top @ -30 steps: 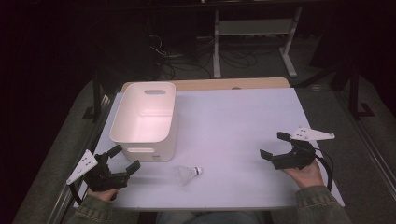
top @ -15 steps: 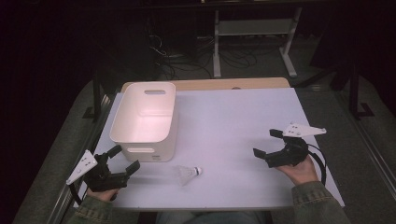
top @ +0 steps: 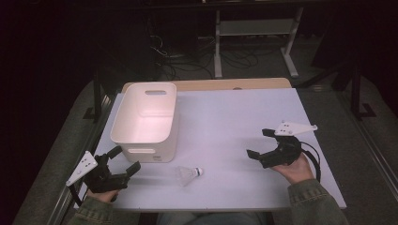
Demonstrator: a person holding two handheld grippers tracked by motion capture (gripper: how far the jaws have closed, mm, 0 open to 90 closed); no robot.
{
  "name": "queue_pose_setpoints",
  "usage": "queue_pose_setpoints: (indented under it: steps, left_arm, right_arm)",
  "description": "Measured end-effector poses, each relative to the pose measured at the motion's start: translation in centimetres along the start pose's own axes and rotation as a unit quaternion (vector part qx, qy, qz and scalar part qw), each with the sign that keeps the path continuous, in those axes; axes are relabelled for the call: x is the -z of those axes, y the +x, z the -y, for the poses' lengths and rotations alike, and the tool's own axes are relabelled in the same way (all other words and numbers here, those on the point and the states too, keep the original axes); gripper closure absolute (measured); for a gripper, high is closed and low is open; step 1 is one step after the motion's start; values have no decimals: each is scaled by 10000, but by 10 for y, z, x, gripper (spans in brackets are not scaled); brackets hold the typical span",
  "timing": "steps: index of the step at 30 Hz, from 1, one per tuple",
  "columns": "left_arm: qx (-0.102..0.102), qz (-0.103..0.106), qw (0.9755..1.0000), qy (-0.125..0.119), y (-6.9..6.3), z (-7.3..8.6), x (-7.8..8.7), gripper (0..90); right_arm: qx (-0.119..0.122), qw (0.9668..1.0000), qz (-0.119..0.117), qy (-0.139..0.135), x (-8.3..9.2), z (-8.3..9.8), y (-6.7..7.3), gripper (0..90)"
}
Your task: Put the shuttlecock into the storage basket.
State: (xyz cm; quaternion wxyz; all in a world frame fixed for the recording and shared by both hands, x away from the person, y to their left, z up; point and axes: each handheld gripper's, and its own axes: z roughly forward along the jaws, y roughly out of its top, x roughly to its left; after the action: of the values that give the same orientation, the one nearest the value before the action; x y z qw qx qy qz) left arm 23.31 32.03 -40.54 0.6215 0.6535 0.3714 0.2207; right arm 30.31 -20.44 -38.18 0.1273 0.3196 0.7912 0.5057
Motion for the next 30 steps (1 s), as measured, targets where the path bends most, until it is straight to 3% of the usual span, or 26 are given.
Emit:
queue_pose_setpoints:
  steps: [30]
  left_arm:
    - [-8,10,10000,16,0,0,0,0]
  right_arm:
    - [282,9979,-531,251,-38,-21,19,0]
